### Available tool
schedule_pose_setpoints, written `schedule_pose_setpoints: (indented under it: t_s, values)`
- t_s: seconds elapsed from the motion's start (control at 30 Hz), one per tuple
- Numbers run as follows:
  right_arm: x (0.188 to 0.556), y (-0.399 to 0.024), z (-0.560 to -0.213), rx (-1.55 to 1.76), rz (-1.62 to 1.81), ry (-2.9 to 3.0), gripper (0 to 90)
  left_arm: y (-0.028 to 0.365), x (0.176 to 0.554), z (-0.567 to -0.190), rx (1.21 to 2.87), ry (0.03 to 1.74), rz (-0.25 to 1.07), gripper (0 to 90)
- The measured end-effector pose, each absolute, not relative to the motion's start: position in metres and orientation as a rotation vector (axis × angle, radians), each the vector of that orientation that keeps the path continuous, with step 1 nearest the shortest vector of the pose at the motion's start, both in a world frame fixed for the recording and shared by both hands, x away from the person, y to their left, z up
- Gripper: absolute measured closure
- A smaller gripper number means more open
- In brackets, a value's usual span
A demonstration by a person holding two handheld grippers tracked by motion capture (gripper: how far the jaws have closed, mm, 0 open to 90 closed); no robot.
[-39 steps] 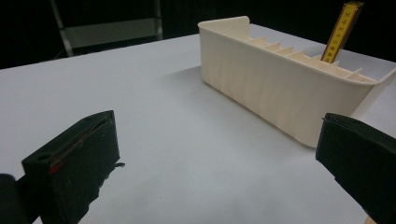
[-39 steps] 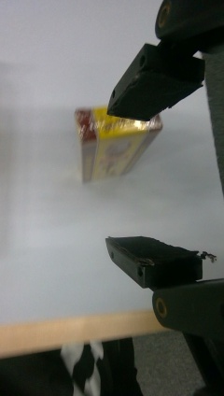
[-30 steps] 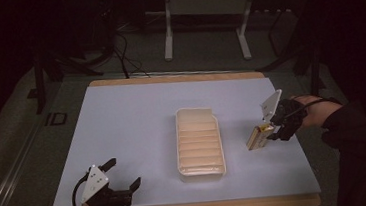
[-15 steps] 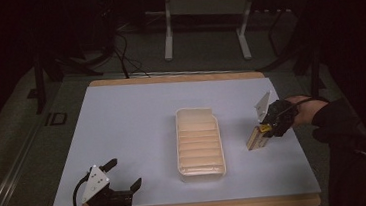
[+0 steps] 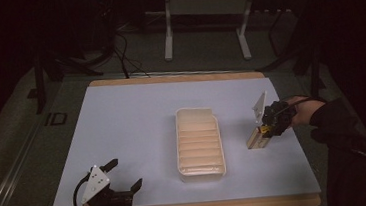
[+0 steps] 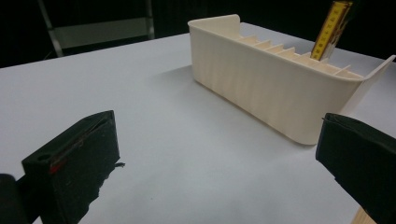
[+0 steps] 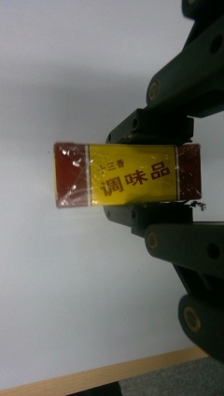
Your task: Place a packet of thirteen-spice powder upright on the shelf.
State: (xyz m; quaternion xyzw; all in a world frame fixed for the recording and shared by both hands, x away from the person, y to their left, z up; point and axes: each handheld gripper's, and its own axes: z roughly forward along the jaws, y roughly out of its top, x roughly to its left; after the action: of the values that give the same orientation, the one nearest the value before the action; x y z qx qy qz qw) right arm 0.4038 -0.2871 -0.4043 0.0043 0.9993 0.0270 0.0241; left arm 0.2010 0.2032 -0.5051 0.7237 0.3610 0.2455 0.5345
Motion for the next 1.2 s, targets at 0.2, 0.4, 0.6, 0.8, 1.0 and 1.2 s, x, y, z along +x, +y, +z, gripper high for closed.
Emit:
schedule_pose_setpoints:
  t_s: [0.2,0.4,0.6,0.8,1.0,1.2]
  values:
    - [0.408,-0.283,-0.402,0.111,0.055,3.136,67.9,0.203,0.201,-0.505,1.726,0.858,0.585,0.0]
    - [0.406,-0.278,-0.389,0.180,0.098,3.118,67.9,0.203,0.201,-0.505,1.730,0.856,0.586,0.0]
    - [0.405,-0.271,-0.375,0.230,0.123,3.104,67.8,0.203,0.201,-0.505,1.732,0.856,0.586,0.0]
    - [0.400,-0.265,-0.358,0.229,0.151,3.074,67.9,0.203,0.201,-0.505,1.735,0.856,0.579,0.0]
    - [0.397,-0.256,-0.338,0.173,0.249,3.029,67.8,0.202,0.201,-0.505,1.737,0.851,0.578,0.0]
    - [0.396,-0.246,-0.325,0.096,0.343,3.003,67.8,0.202,0.201,-0.506,1.738,0.847,0.577,0.0]
